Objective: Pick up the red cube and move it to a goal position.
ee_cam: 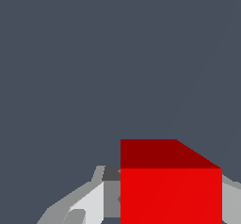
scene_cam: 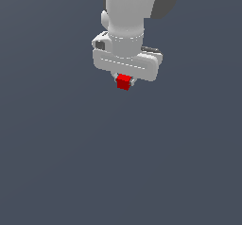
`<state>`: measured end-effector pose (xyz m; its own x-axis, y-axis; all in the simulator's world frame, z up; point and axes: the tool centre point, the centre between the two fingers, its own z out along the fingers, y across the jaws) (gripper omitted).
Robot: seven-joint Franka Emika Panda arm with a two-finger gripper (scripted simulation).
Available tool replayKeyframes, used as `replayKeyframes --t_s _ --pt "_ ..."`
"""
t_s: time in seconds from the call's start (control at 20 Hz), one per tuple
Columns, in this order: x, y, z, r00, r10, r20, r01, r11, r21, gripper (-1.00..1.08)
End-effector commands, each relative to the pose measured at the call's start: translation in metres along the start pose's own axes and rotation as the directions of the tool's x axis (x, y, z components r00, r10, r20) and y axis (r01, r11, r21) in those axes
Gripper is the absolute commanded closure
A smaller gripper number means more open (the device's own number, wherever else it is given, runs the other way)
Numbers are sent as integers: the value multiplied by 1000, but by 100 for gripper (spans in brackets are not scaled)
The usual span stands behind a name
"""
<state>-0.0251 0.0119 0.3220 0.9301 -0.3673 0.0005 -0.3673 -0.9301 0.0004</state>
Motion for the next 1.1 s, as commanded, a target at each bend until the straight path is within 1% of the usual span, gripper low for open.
replayKeyframes --t_s 0.0,0.35,0.55,0.8,1.05 --pt "-1 -1 -27 1000 0 0 0 1000 0 108" --pt "-1 -4 -99 1000 0 0 0 1000 0 108" --pt "0 -6 -132 1000 -1 0 1 1000 0 108" --pt "1 -8 -160 1000 -1 0 1 1000 0 108" --pt "3 -10 -177 1000 -1 0 1 1000 0 108"
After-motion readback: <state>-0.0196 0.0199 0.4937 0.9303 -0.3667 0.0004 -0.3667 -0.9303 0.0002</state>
